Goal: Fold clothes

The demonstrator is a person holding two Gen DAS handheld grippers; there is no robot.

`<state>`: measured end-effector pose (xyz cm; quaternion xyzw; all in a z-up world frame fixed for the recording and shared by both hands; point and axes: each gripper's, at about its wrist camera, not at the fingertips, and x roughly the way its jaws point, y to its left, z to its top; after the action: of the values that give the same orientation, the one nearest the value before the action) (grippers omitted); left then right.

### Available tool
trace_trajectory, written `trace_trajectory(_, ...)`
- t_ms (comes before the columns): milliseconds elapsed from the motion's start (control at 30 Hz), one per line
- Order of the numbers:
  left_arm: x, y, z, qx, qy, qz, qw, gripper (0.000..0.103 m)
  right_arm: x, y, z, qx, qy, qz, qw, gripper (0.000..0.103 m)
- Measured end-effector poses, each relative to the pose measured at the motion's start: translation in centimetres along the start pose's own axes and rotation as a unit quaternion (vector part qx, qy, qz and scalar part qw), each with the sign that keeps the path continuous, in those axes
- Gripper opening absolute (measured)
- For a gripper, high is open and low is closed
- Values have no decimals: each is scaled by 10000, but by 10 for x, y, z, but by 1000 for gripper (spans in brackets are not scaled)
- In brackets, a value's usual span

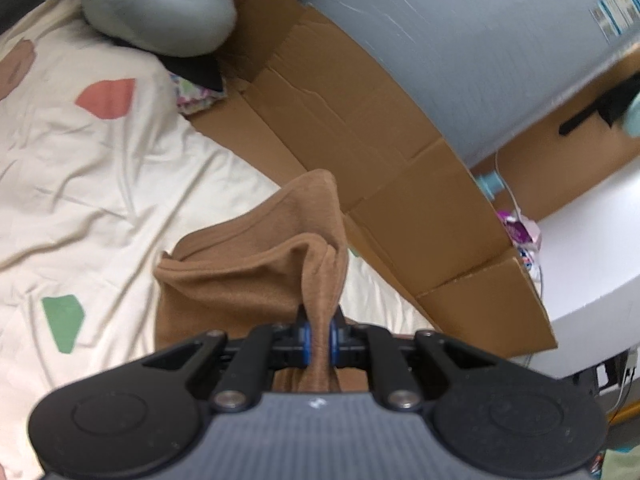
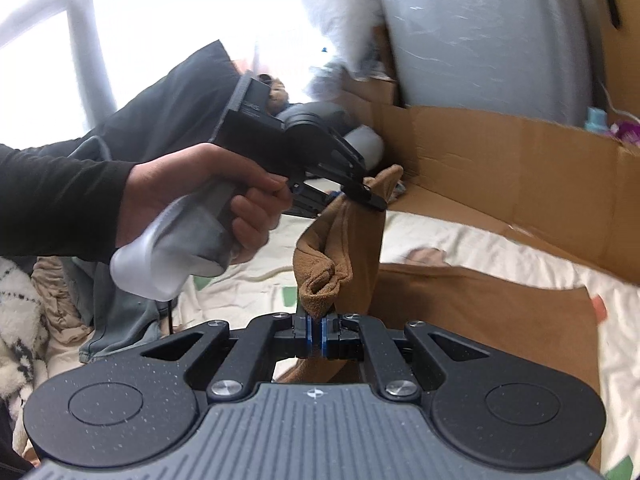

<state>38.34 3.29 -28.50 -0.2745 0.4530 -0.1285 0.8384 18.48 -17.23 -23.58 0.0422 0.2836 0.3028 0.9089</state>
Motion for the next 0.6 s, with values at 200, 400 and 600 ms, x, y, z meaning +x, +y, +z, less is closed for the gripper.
trace_trajectory(200, 27, -27, -14, 175, 105, -35, 9998, 9, -15, -34, -12, 476, -19, -287, 9985, 2)
trace_trajectory(400, 58, -59, -29, 349, 195, -115, 9991, 9, -32, -65, -27, 909, -45, -667, 9936, 2)
trace_trajectory(600, 90, -80, -48, 462, 342, -123, 9983, 9, -45, -86, -43, 1210, -35, -944, 9882, 2)
